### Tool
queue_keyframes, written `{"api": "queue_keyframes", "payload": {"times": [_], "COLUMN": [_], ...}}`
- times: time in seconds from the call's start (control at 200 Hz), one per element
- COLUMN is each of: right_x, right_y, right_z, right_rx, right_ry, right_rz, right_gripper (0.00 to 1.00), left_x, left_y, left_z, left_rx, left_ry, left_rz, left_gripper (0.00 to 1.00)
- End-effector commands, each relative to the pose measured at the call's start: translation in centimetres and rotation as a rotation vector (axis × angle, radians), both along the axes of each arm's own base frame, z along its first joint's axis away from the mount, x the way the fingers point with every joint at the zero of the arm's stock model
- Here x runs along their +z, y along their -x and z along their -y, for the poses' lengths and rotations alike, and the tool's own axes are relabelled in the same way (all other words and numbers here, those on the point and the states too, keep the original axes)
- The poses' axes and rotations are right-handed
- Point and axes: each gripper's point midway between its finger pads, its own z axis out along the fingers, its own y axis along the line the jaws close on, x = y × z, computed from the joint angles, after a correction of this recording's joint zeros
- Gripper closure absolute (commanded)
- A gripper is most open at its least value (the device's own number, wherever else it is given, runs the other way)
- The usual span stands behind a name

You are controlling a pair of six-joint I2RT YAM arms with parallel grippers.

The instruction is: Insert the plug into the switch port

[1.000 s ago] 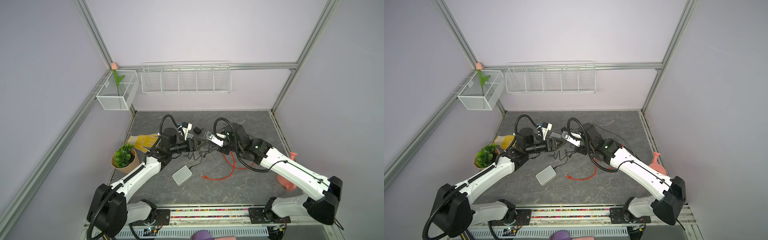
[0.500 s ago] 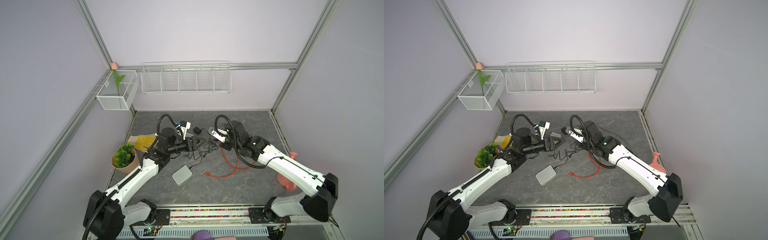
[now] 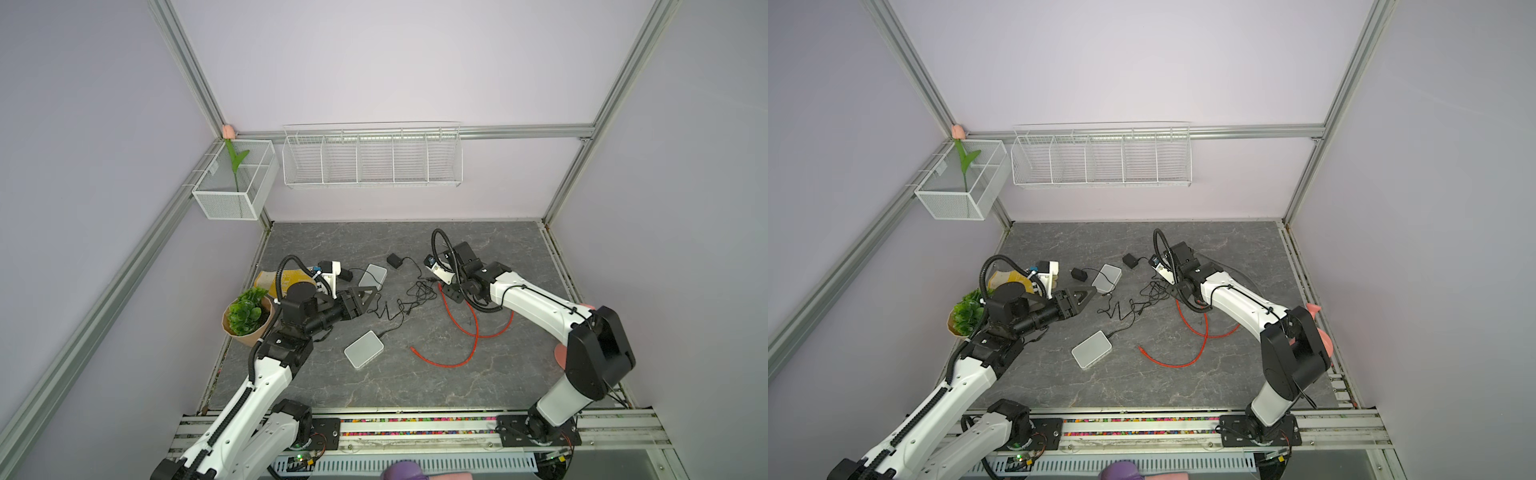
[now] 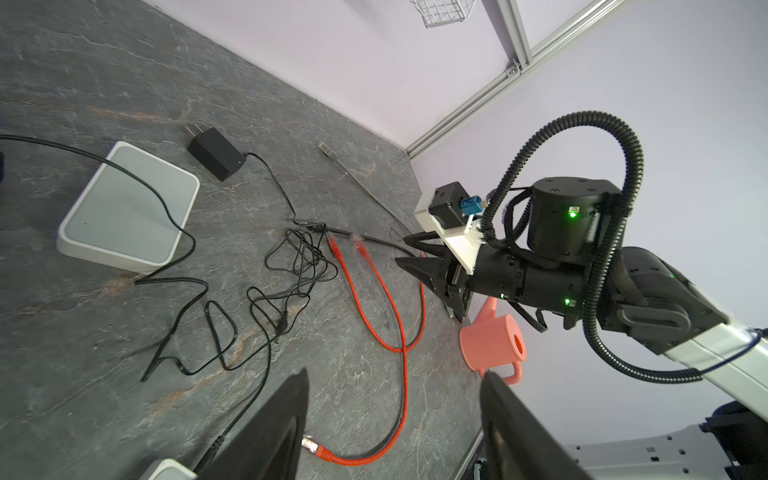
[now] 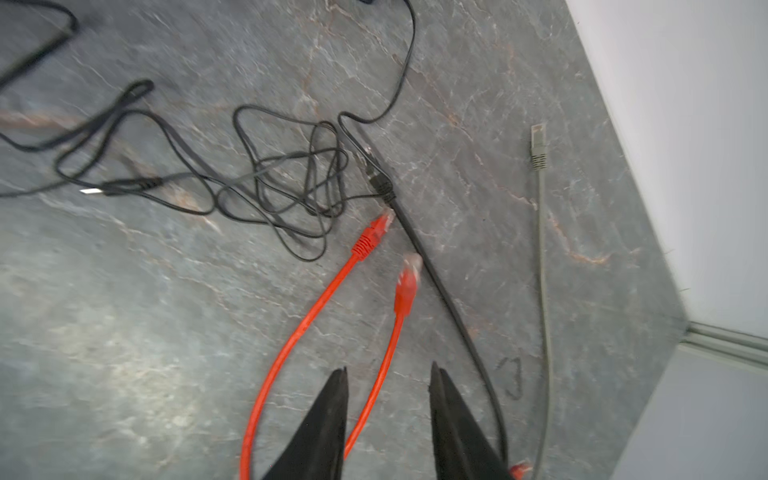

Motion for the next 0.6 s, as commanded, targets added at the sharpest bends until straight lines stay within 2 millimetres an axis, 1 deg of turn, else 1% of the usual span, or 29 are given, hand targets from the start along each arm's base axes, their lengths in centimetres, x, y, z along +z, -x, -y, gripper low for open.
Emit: {"api": "queue_keyframes", "payload": {"times": [0.0,0.07,0.12,0.17,0.265,0.345,0.385,0.405,0.46,0.595], "right_x": [3.0,3.7,3.7,3.2,0.4,-2.4,-3.6,-4.1,-5.8,-9.2], "right_y": [2.7,4.7,6.6,8.8,12.7,15.0,15.7,16.0,16.9,18.0], "right_z": [-2.5,-3.3,-4.3,-5.6,-7.5,-8.3,-8.5,-8.7,-9.1,-9.8], "right_rx": [0.047,0.078,0.119,0.165,0.222,0.225,0.222,0.221,0.226,0.222], "right_ry": [-0.184,-0.249,-0.300,-0.332,-0.331,-0.303,-0.288,-0.282,-0.249,-0.170], "right_rz": [-0.056,-0.092,-0.137,-0.194,-0.304,-0.377,-0.404,-0.414,-0.443,-0.483], "right_gripper": [0.55,0.52,0.51,0.51,0.51,0.52,0.53,0.53,0.54,0.54], "left_x": [-1.1,-1.5,-1.7,-2.2,-3.2,-4.1,-4.6,-4.2,-4.5,-5.0], "left_y": [0.2,0.3,0.5,0.7,0.8,1.1,1.2,1.5,1.9,2.8], "left_z": [-1.4,-1.9,-2.1,-2.2,-2.2,-2.2,-2.3,-2.4,-2.5,-2.8], "left_rx": [0.041,0.050,0.055,0.058,0.057,0.054,0.054,0.056,0.056,0.059], "left_ry": [-0.020,-0.022,-0.022,-0.023,-0.021,-0.026,-0.036,-0.033,-0.044,-0.043], "left_rz": [-0.024,-0.032,-0.035,-0.042,-0.062,-0.083,-0.097,-0.077,-0.082,-0.097], "left_gripper": [0.33,0.33,0.33,0.33,0.33,0.33,0.33,0.33,0.33,0.33]}}
